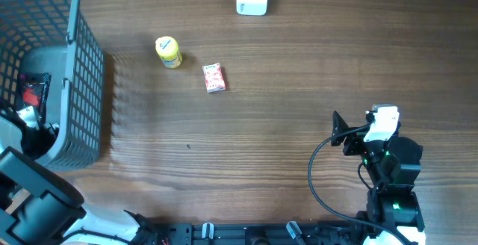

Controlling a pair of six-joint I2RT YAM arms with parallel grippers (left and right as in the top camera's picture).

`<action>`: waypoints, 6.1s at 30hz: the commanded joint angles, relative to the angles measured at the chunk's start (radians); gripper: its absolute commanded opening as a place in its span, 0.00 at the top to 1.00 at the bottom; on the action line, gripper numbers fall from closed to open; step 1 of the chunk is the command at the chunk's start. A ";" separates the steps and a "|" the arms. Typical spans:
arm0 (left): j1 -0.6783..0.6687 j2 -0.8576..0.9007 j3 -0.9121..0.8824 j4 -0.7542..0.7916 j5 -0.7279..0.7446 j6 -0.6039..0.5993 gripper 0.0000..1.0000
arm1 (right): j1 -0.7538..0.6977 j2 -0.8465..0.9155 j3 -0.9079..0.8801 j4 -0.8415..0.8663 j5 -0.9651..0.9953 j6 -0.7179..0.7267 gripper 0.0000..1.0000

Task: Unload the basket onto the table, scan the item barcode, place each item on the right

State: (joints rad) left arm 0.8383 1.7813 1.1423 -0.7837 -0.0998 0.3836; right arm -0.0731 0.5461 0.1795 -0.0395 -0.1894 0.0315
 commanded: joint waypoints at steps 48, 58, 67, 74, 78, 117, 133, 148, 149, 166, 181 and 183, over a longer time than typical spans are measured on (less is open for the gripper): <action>-0.181 -0.027 0.208 0.071 0.162 -0.134 0.27 | -0.003 0.000 0.020 0.005 0.014 -0.006 0.00; -0.220 -0.047 0.303 0.070 0.163 -0.138 0.24 | -0.003 0.000 0.021 0.005 0.014 -0.005 0.00; -0.228 -0.108 0.350 0.067 0.163 -0.157 0.31 | -0.003 0.000 0.020 0.006 0.014 -0.006 0.00; -0.228 -0.108 0.349 0.055 0.163 -0.156 0.33 | -0.003 0.000 0.020 0.008 0.014 -0.005 0.00; -0.229 -0.108 0.349 0.063 0.163 -0.157 0.32 | -0.003 0.000 0.020 0.008 0.014 -0.005 0.00; -0.230 0.106 0.348 0.053 0.163 -0.156 0.34 | -0.003 0.000 0.020 0.008 0.014 -0.006 0.00; -0.230 0.158 0.351 0.130 0.198 -0.193 0.00 | -0.003 0.000 0.020 -0.003 0.019 -0.006 0.00; -0.328 0.101 0.350 0.053 0.327 -0.308 0.00 | -0.003 0.000 0.020 -0.001 0.023 -0.005 0.00; -0.344 0.110 0.350 0.050 0.328 -0.321 0.00 | -0.003 0.000 0.020 0.000 0.023 -0.005 0.00; -0.380 0.136 0.348 -0.116 0.224 -0.497 0.00 | -0.003 0.000 0.020 0.001 0.022 -0.005 0.00; -0.383 0.182 0.348 -0.118 0.326 -0.505 0.00 | -0.003 0.000 0.020 0.005 0.021 -0.002 0.00; -0.383 0.216 0.348 -0.117 0.327 -0.504 0.00 | -0.003 0.000 0.020 0.005 0.021 -0.002 0.00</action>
State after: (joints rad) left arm 0.4664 1.9331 1.4773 -0.9005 0.1833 -0.1116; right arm -0.0731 0.5461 0.1795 -0.0429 -0.1814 0.0319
